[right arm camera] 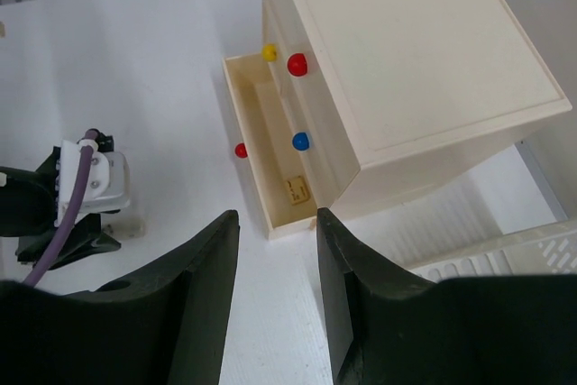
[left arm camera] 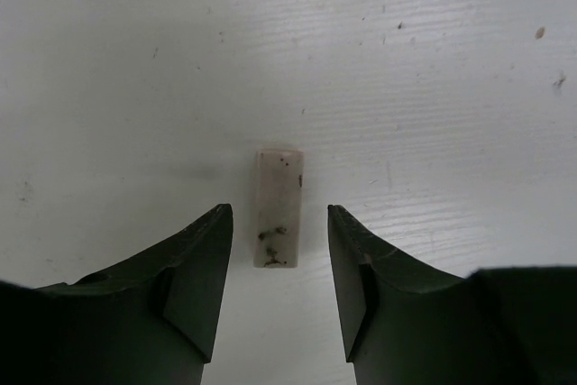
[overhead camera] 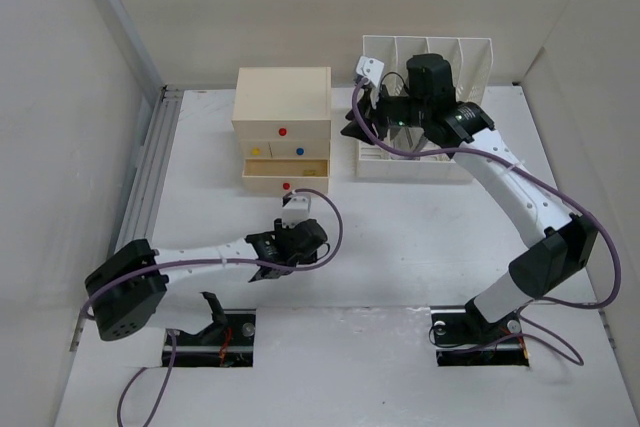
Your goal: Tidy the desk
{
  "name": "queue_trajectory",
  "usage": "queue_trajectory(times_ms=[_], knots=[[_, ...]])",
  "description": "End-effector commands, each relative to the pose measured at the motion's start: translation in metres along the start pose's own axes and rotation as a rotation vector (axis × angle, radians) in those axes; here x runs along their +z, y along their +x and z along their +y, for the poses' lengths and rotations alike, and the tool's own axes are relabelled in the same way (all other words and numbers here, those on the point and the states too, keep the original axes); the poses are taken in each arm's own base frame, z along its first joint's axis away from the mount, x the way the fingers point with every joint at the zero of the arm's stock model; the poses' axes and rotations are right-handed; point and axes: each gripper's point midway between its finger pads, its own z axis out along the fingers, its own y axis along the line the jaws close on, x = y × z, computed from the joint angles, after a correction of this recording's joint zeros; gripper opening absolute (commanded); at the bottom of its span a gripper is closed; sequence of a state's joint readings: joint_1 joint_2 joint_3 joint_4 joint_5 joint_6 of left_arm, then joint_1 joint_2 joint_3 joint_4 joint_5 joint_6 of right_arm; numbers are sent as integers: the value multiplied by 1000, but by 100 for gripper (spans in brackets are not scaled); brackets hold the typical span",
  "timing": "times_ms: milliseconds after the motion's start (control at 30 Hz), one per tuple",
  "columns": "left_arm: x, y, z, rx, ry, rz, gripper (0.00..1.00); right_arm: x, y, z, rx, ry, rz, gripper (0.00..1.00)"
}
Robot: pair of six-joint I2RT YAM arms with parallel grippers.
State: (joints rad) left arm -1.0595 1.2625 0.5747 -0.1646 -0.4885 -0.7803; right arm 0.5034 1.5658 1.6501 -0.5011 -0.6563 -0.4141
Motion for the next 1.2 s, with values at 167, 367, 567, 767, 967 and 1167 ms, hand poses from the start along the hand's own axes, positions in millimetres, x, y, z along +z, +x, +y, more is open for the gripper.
queue_trajectory(times_ms=[167,367,567,767,967,1167], knots=[[8,14,1,5,-7,33,40,-10,-16,1,-17,-14,-59,46],[12,21,5,21,-28,52,21,-12,-15,-1,-14,-14,-61,46],[15,27,2,49,-51,71,20,-12,-16,2,-15,-31,-68,46],[18,33,-3,85,-67,97,30,-12,-15,3,-9,-34,-62,46],[22,38,0,101,-87,113,11,-14,-14,1,-6,-34,-64,46],[8,7,-13,37,-49,12,0,-16,-17,2,-12,-31,-70,46]])
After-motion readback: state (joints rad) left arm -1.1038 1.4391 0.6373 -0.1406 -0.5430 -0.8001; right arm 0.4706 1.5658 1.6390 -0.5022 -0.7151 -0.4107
